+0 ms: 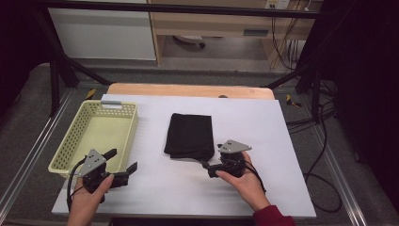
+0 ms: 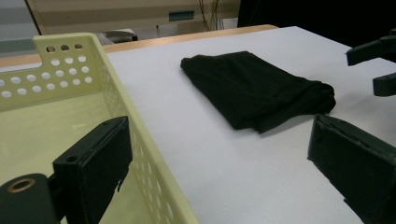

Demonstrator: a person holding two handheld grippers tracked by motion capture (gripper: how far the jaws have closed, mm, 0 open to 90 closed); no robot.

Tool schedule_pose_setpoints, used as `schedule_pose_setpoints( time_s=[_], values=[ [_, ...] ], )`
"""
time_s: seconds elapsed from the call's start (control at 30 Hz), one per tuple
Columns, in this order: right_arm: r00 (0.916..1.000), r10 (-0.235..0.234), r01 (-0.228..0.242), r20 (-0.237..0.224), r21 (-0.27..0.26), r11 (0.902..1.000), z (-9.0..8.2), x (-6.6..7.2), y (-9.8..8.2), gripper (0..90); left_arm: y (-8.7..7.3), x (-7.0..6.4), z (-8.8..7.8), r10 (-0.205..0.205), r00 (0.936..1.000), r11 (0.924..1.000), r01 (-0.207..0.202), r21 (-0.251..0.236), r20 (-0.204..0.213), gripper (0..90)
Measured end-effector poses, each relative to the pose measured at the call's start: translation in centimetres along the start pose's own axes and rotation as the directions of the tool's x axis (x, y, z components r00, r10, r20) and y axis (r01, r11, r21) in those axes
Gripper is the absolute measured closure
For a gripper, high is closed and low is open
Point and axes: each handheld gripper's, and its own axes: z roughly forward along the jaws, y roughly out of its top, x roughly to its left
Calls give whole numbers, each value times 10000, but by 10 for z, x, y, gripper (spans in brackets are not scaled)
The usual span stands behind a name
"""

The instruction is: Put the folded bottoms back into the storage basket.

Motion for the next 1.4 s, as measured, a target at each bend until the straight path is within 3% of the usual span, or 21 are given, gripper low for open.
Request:
schedule_pose_setpoints(
  time_s=[0.4,0.77,1.4],
  values=[
    [9997,-136,142,-184,283,9995,29,-3,4,180,0,0,0,11,10000,10000,-11,63,9,69],
    [9997,-192,198,-163,393,9990,38,-5,4,200,-1,0,1,18,10000,9999,-17,146,-14,73],
    [9991,-421,431,-107,1169,9922,49,-5,-2,257,-1,1,0,-87,9999,10000,87,36,-85,73]
  ],
)
